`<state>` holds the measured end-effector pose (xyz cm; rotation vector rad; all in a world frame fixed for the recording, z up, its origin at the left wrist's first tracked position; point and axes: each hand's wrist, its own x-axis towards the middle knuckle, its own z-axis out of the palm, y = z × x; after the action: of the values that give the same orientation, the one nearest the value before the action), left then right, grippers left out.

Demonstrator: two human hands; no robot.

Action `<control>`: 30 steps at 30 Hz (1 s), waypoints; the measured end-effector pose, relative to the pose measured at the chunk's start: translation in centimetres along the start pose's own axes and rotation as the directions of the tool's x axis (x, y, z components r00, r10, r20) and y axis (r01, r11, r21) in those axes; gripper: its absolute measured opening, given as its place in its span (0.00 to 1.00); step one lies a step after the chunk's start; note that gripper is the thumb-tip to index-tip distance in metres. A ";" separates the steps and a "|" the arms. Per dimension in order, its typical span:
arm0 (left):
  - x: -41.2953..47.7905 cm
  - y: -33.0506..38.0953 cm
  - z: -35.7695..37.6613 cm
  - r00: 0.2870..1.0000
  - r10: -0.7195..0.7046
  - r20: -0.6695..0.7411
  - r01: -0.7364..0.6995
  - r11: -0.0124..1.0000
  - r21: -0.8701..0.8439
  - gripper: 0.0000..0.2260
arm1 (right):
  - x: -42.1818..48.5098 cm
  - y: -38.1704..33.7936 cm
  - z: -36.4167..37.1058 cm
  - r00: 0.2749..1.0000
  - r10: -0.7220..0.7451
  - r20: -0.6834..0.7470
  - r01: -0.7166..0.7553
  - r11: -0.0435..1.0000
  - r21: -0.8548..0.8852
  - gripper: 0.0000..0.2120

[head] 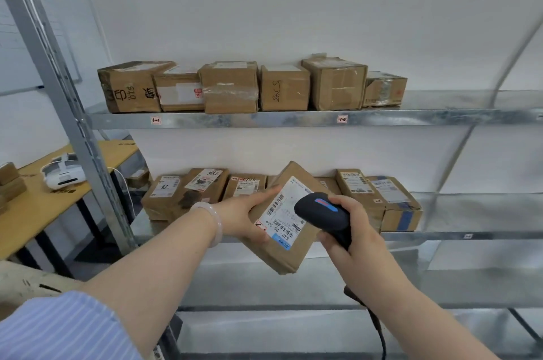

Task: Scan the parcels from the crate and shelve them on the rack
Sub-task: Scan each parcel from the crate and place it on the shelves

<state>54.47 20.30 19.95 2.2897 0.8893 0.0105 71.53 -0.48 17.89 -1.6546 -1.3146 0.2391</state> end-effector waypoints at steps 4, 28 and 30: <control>1.5 2.2 0.7 0.997 0.071 -0.018 -0.073 0.972 -0.225 0.45 | -0.6 1.0 -1.0 0.964 0.122 -0.236 -0.100 0.990 0.103 0.27; 10.4 32.1 3.3 0.920 0.268 -0.285 -0.370 0.834 -0.409 0.41 | 6.5 4.8 -26.0 0.706 0.196 -0.680 0.077 0.934 0.349 0.23; 12.0 33.1 3.2 0.929 0.240 -0.282 -0.349 0.820 -0.453 0.45 | 8.9 6.2 -27.8 0.734 0.195 -0.650 0.093 0.920 0.381 0.22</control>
<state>84.15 7.70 34.45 1.9256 0.5345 0.5716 97.37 -8.19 30.73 -1.2431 -0.5997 -0.0808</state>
